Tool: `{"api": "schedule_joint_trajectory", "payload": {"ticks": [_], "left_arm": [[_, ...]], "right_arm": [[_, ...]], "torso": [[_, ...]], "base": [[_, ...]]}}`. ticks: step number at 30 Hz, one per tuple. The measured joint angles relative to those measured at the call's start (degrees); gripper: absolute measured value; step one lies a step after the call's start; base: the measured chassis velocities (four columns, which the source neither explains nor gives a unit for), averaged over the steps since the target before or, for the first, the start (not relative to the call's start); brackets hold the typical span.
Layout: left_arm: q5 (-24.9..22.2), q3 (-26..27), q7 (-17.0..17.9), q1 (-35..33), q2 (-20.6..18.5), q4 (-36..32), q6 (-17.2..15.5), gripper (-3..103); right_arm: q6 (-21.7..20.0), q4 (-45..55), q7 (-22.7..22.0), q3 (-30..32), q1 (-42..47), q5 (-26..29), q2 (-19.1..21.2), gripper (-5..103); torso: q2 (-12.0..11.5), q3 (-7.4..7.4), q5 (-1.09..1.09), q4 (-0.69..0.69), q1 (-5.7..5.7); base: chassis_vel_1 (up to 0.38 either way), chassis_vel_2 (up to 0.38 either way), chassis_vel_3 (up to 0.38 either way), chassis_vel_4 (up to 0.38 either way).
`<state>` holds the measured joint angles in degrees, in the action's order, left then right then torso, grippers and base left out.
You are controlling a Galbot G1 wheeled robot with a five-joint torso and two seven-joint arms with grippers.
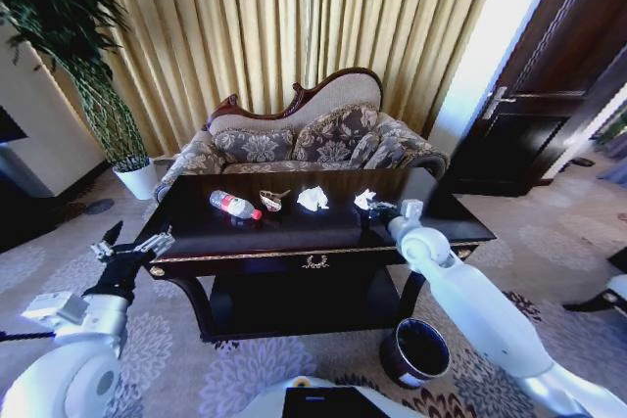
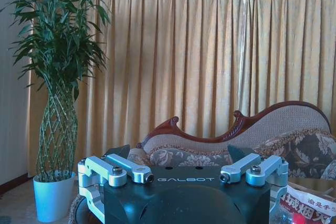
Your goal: Move to the front of the table and place the trash on the table into the trash bin.
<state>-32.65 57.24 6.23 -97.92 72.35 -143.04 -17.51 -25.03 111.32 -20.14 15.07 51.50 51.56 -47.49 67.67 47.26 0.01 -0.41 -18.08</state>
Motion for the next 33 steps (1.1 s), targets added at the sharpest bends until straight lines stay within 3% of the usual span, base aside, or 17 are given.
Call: {"api": "schedule_joint_trajectory", "payload": {"ticks": [7,12,17,25,33], "left_arm": [[-0.2,0.0,-0.1,0.8,0.2,0.8,0.0,100],[-0.4,0.2,-1.1,0.7,0.4,1.1,0.0,100],[-1.3,0.1,-2.1,0.6,-0.7,1.1,0.0,100],[-4.2,-0.2,-2.2,0.9,-2.5,0.7,-0.4,100],[-5.4,0.1,-2.4,0.5,-3.2,0.0,-0.4,100]], "right_arm": [[1.8,11.2,-1.4,11.1,10.1,2.4,5.9,0],[2.3,19.0,-1.8,19.9,20.2,1.7,6.4,0],[2.3,25.9,-2.3,26.5,30.1,-0.4,1.7,0],[2.4,31.9,-2.5,32.0,42.4,-4.5,-6.2,0],[2.4,32.4,-2.4,34.6,47.1,-6.8,-9.8,0]], "torso": [[0.0,-0.01,-0.01,-0.03,0.0],[0.0,0.0,-0.02,-0.02,0.0],[0.0,-0.01,0.0,-0.01,0.01],[0.0,-0.01,-0.01,-0.02,0.01],[0.0,0.0,-0.01,-0.01,0.01]], "base": [[0.0,0.0,0.0,0.0],[0.0,0.0,0.0,0.0],[0.0,0.0,0.0,0.0],[0.0,0.0,0.0,0.0],[0.0,0.0,0.0,0.0]]}}
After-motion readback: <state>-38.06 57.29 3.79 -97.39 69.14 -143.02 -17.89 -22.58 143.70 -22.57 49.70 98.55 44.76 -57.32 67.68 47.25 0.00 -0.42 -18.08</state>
